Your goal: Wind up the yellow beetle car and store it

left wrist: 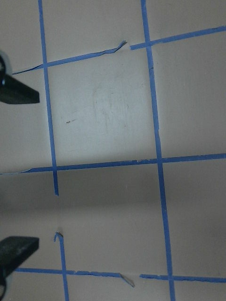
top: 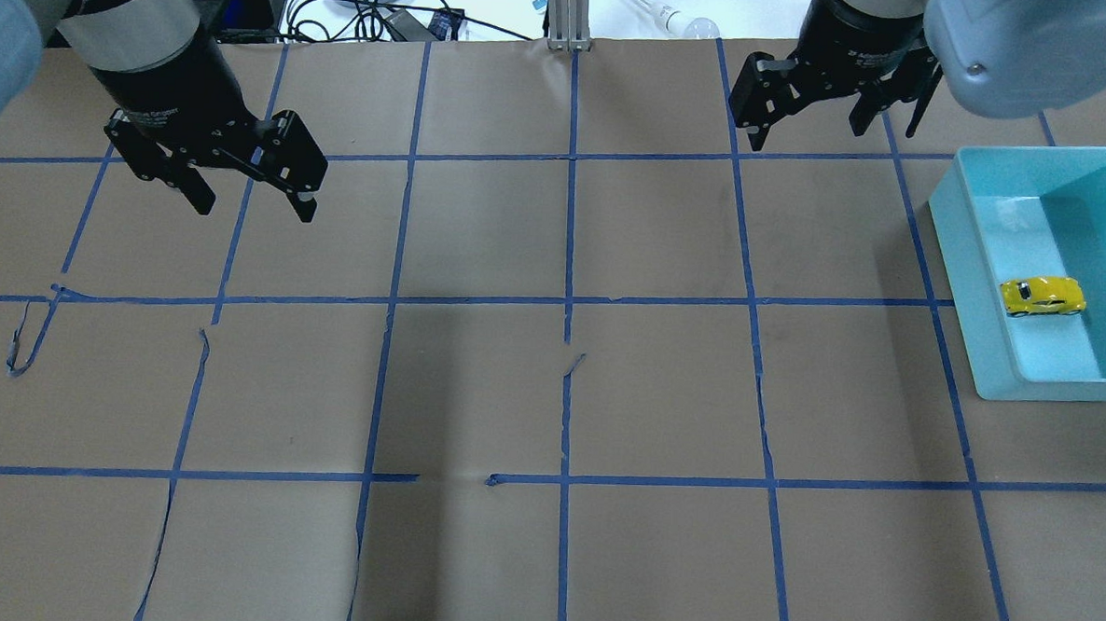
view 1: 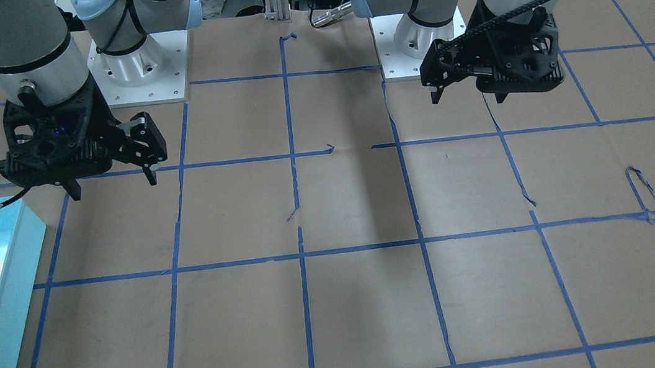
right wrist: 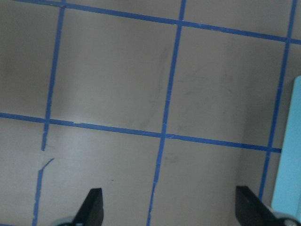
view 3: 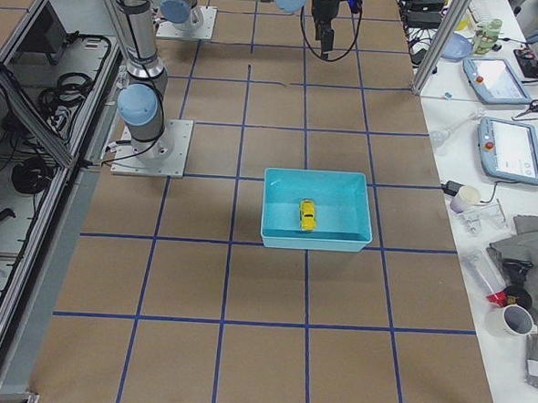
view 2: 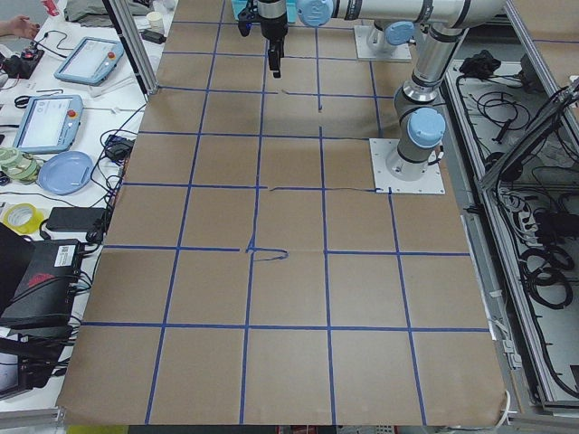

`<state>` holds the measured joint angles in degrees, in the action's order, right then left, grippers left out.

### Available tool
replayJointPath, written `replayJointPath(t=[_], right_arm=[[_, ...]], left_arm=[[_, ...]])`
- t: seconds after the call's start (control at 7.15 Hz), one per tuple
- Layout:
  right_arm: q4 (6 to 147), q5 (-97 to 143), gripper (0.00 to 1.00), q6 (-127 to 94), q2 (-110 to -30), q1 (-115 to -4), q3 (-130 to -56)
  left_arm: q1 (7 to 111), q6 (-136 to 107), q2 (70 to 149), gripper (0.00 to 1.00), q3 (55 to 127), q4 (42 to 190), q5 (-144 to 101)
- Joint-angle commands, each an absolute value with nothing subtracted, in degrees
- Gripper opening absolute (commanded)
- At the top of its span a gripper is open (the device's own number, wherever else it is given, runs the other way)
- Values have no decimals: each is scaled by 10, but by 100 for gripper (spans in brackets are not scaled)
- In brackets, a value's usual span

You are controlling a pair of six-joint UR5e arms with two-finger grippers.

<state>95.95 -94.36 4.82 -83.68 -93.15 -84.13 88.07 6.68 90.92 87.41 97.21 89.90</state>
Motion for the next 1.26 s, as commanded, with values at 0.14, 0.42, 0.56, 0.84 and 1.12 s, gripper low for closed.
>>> replayJointPath(t=[0.14,0.42,0.56,0.84,1.12], right_arm=[[942,-949,100,-34,-844,-931,-841],[904,-927,100,-35,-851,-932,-840],[888,-923,100,-35,-851,-931,-840],[889,-923,100,-35,-851,-931,-841],[896,-923,100,-35,-851,-932,-842]], left_arm=[[881,67,911,100,874,971,898],[882,66,909,100,874,971,898],[882,67,909,100,874,971,898],[882,64,911,100,874,971,898],[885,58,917,100,873,969,896]])
